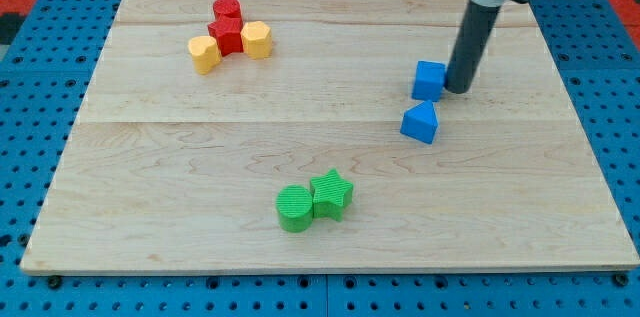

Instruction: Push the blue triangle slightly to the bottom right of the blue cube

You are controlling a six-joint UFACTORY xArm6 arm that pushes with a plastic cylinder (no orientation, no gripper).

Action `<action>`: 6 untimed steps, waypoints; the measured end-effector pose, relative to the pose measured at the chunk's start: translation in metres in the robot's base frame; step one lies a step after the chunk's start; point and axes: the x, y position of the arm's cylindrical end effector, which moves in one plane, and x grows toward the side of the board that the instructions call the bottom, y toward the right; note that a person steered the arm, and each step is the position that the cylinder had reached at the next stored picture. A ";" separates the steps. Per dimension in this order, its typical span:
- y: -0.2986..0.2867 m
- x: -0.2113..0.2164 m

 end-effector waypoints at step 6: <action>-0.059 -0.012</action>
